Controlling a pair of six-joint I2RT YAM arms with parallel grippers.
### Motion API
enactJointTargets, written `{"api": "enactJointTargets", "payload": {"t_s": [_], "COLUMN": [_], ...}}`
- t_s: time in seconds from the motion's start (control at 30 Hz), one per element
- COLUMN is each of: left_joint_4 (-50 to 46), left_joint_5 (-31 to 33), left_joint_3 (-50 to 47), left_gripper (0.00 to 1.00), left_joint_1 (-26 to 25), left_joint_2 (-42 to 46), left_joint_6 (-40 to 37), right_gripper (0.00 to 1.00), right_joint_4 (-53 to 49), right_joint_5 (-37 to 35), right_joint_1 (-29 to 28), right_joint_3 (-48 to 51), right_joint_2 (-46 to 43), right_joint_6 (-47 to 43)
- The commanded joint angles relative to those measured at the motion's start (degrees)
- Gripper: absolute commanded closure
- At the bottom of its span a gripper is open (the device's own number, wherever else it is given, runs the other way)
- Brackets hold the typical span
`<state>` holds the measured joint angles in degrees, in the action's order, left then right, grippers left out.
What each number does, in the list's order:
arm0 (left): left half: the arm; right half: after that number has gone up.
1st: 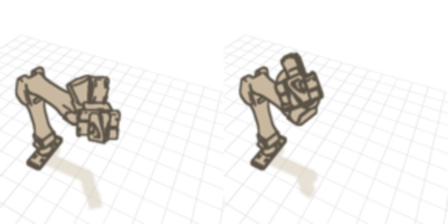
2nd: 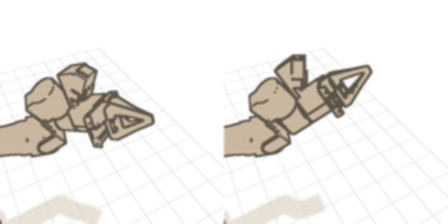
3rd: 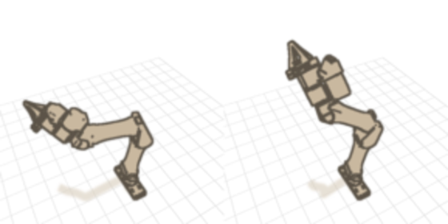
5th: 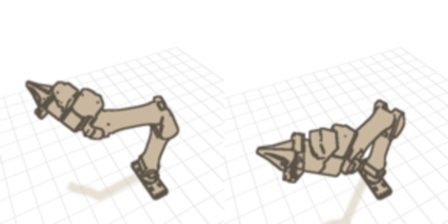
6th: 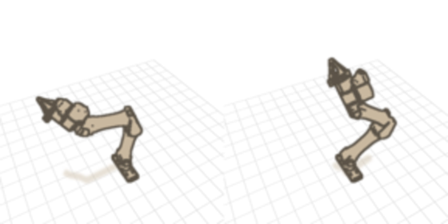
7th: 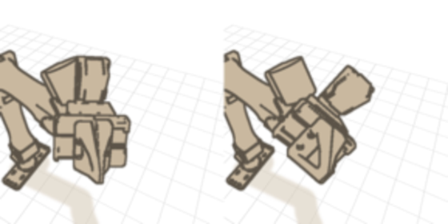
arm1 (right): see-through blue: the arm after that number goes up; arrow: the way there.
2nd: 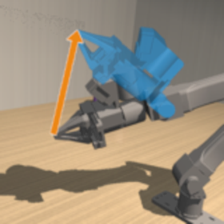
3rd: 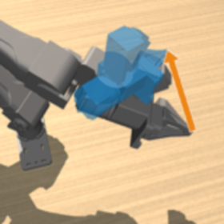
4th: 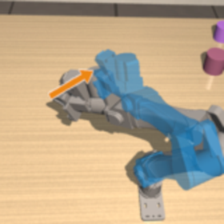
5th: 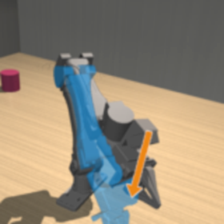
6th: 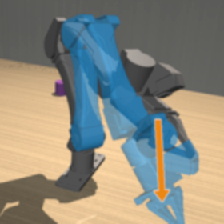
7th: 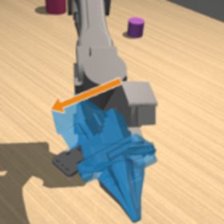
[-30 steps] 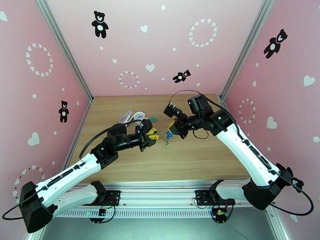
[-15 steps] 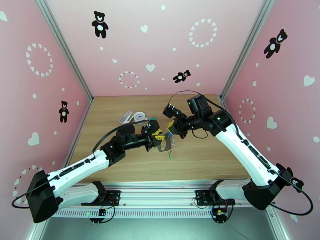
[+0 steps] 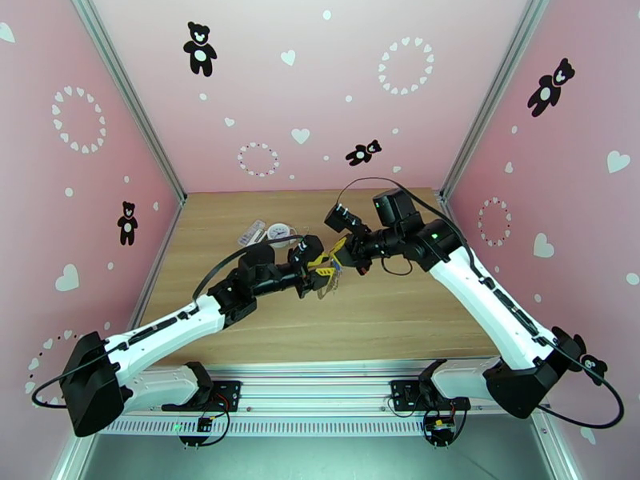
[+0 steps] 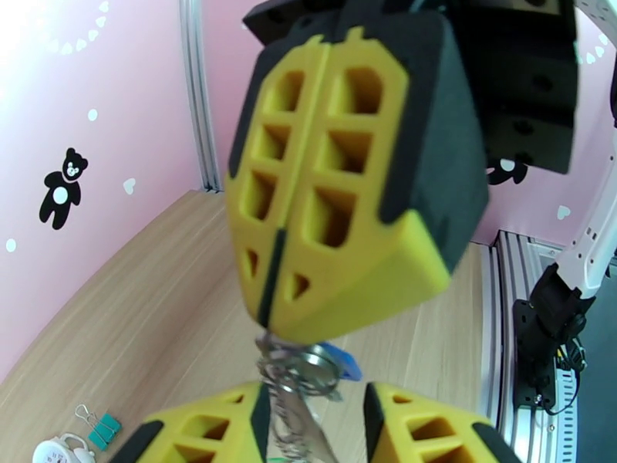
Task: Remove the keys from the keyring
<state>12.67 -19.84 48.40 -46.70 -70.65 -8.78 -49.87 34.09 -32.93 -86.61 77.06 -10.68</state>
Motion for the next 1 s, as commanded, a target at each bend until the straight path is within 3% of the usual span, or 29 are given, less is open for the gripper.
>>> {"api": "enactJointTargets", "payload": {"t_s": [0.0,0.3,0.97], "left_joint_4": [1.74,1.84,-8.42], "left_joint_5": [2.77,5.9,2.21], "left_joint_3": [1.78,0.38,2.32], "left_gripper": [0.62,0.67,0.73], "left_joint_1": [-0.41,-0.4,-0.37], "left_joint_2": [-0.8,0.66,3.75], "left_joint_6": [-0.27,-1.03,-7.09], "right_gripper": [1.0,1.0,1.0], "right_joint_4": [2.04,2.54,1.79], "right_joint_5": [1.08,-0.07,-1.39], "right_joint_1": [-0.3,-0.32,-0.33], "right_joint_3": [0.99,2.07,1.92], "right_joint_2": [-0.03,-0.41,-1.0], "right_joint_6": [1.1,3.5,4.35]}}
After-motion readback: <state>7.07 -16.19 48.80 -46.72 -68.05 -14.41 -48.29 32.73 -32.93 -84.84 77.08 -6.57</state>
